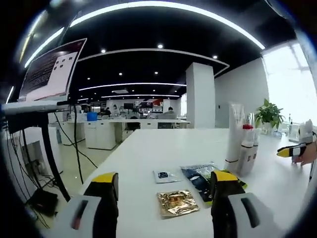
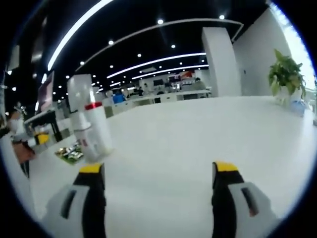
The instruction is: Arrange the skincare products in the storage area until every visible bottle or jar stands upright without overlapping.
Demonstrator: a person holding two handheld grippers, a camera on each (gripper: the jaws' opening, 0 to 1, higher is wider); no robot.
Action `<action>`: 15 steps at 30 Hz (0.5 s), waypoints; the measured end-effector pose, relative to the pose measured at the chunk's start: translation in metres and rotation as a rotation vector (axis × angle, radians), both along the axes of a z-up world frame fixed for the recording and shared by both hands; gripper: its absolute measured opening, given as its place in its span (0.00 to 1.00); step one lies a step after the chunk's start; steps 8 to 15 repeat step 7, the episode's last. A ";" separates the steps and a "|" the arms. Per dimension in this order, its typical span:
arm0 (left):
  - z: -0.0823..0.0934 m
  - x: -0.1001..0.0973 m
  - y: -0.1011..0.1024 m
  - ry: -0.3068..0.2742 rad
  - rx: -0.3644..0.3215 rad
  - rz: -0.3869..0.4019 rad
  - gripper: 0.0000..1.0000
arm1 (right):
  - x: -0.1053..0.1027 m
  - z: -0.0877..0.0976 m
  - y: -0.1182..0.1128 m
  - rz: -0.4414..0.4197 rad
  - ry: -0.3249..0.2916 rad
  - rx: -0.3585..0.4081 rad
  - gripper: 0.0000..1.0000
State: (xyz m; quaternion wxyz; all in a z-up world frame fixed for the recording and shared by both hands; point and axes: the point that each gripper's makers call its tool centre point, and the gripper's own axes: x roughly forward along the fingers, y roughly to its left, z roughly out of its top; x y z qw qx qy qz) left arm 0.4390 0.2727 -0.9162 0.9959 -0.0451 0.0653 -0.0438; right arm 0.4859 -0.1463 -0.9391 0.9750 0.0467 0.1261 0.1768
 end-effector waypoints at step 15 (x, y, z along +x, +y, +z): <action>-0.017 -0.002 -0.002 -0.007 -0.035 -0.030 0.83 | 0.003 0.000 -0.004 -0.042 -0.006 0.008 0.91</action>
